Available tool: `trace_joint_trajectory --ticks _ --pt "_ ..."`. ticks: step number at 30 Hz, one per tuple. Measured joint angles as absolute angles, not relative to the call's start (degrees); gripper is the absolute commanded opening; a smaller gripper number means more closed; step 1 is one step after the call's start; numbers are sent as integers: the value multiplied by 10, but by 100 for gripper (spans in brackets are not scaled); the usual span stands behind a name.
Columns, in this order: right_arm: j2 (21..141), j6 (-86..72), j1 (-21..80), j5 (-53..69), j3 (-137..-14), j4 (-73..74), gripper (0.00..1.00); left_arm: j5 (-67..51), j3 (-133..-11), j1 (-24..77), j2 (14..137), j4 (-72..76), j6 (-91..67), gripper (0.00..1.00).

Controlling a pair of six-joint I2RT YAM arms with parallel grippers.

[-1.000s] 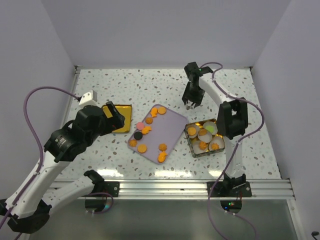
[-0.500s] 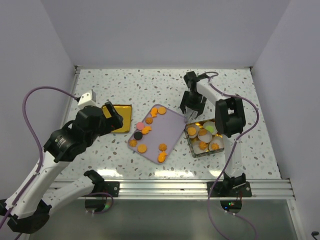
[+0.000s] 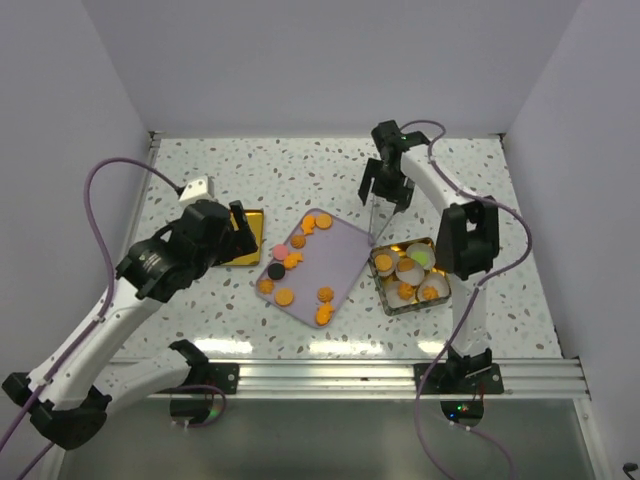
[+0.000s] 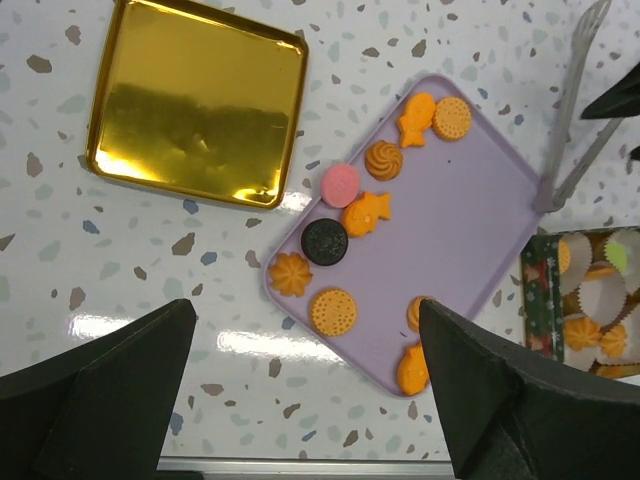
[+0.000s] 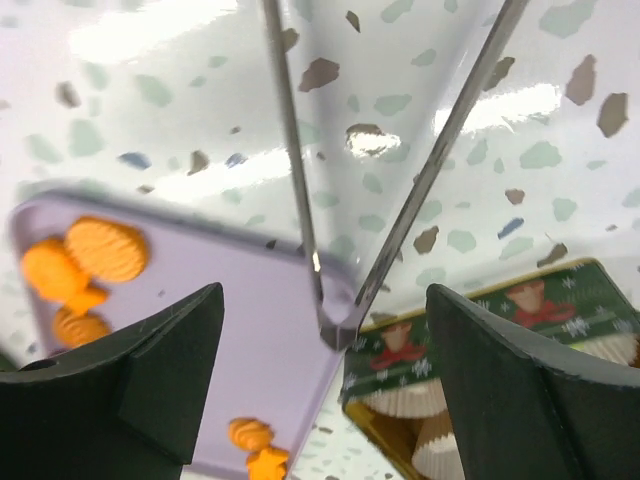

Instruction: Pack the cookies

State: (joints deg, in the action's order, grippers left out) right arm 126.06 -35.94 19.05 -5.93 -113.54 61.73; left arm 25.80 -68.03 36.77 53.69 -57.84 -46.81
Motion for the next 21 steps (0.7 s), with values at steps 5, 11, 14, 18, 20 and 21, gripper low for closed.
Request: trace_joint_trajectory --ticks 5,11,14,18,20,21 --pt "1149 -358 190 -45 -1135 630 86 243 -684 338 612 -559 -429 100" --pt "937 -361 191 17 -981 602 86 167 -677 207 690 -504 -360 99" --pt "848 -364 191 50 -895 602 85 146 -676 197 736 -480 -331 91" --pt "778 -365 191 74 -815 603 86 129 -686 197 825 -452 -298 84" --pt "747 -366 191 79 -775 604 86 126 -707 197 879 -448 -285 82" --pt "734 -366 191 82 -760 607 86 125 -721 197 905 -447 -279 81"
